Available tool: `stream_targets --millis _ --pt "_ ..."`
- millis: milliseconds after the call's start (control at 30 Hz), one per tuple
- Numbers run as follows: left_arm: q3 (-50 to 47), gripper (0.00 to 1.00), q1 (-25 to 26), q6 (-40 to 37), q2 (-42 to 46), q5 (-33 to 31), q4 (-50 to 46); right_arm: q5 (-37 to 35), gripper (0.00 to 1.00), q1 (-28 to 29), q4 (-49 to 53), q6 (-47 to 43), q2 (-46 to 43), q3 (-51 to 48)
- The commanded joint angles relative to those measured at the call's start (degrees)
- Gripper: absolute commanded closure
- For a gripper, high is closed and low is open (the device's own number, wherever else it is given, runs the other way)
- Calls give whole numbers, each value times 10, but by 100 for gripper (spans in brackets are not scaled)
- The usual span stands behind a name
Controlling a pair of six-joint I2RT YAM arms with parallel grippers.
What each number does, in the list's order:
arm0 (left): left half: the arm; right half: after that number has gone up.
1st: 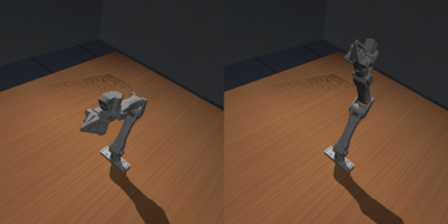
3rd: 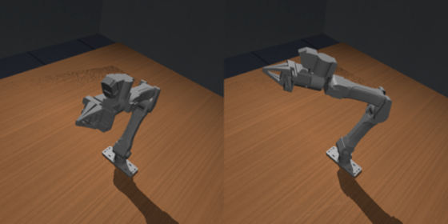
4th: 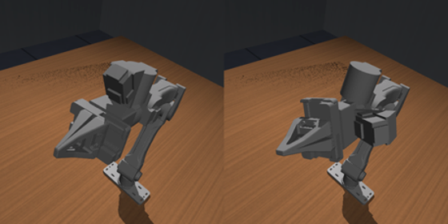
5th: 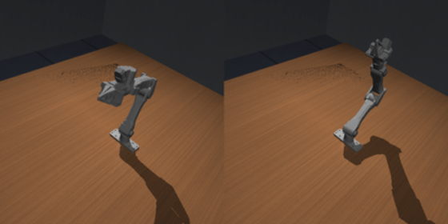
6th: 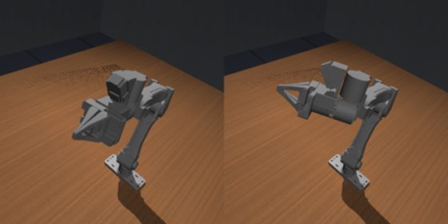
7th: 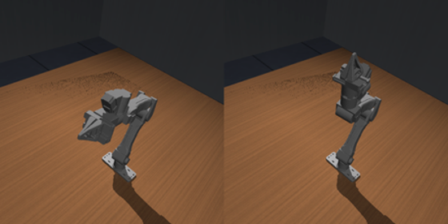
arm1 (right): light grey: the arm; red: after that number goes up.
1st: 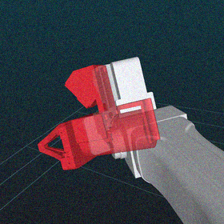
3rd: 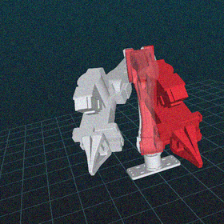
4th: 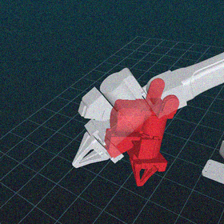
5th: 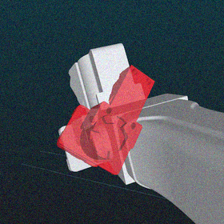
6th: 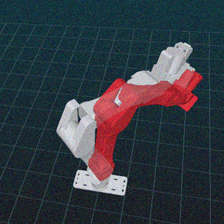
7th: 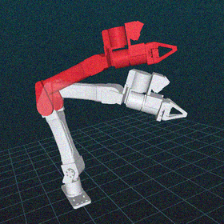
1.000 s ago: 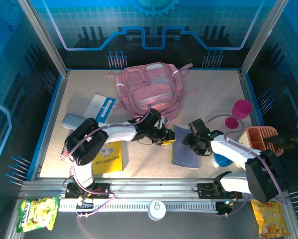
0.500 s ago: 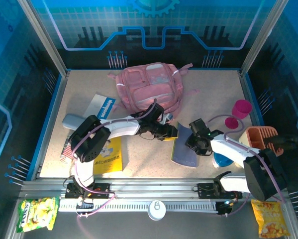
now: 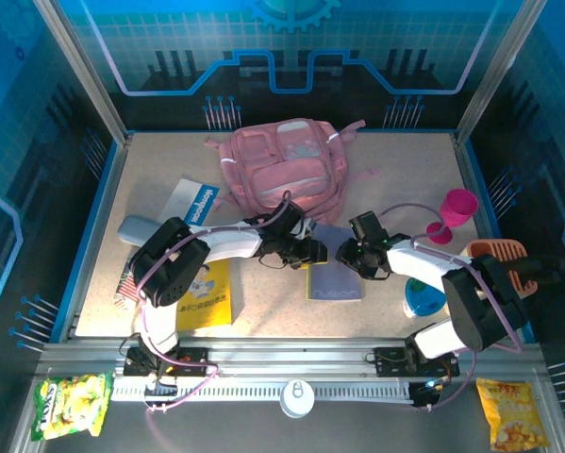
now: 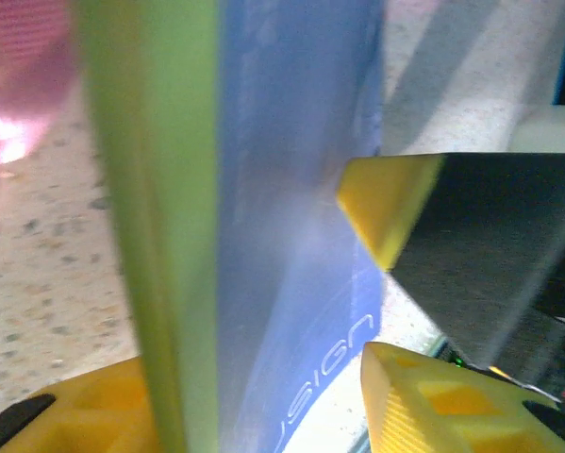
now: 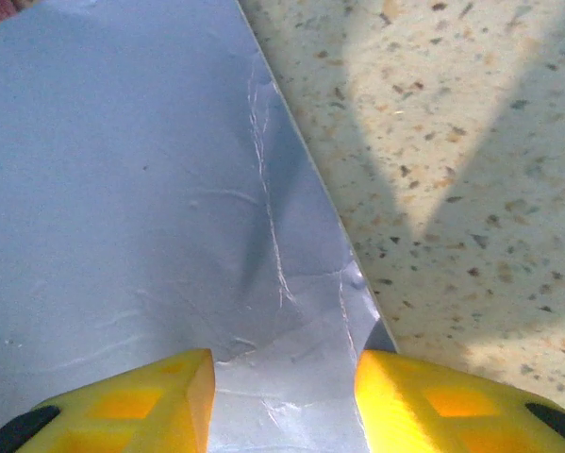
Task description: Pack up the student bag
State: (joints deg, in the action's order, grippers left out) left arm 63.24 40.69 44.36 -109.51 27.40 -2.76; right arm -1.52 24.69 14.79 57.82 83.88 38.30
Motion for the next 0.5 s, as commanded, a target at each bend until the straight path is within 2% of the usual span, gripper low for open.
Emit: stream_targets --millis 0,267,467 --pt "-14 54 -8 12 14 -15 0 23 53 -3 12 -10 34 -13" --pt "-23 66 -10 12 35 -20 18 20 54 -8 15 -12 26 -17" --pt "-32 82 -13 -1 80 -29 3 19 51 -27 26 -33 -27 -17"
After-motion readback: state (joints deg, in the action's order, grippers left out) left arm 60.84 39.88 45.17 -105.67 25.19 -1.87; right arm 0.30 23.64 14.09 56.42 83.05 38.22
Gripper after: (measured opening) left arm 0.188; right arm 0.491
